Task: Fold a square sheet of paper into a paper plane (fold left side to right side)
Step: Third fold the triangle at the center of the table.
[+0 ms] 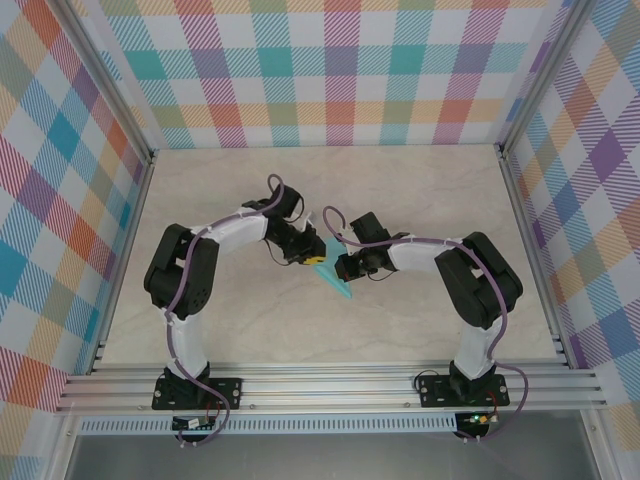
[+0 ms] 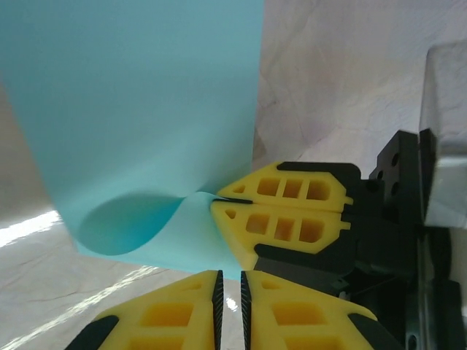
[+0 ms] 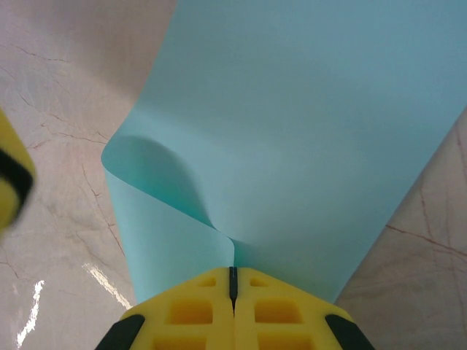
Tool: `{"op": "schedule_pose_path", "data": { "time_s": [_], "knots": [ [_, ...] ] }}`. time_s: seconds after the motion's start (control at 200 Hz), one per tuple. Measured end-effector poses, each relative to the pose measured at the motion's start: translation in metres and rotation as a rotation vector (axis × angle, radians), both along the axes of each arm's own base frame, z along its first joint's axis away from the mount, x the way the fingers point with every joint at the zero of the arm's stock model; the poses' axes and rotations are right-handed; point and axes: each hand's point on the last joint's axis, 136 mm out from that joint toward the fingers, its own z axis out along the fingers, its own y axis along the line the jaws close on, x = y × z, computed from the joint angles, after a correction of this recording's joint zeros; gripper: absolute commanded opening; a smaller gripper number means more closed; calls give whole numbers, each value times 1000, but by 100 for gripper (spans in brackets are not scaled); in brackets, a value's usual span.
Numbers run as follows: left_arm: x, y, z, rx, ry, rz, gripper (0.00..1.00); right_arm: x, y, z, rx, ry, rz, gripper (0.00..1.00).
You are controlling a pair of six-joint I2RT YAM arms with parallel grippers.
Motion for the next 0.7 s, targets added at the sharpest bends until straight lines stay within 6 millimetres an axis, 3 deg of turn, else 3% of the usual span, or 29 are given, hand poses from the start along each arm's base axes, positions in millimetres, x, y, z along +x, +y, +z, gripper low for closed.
{"op": "schedule_pose_path", "data": {
  "time_s": [0.17, 0.335, 0.7],
  "knots": [
    [-4, -13, -19, -4, 36, -10, 15, 0, 0, 0, 0, 0, 0, 0],
    [-7, -12, -39, 21, 80, 0, 14, 0, 0, 0, 0, 0, 0, 0],
    [-7, -8, -49, 46, 76, 8, 13, 0, 0, 0, 0, 0, 0, 0]
  ]
}}
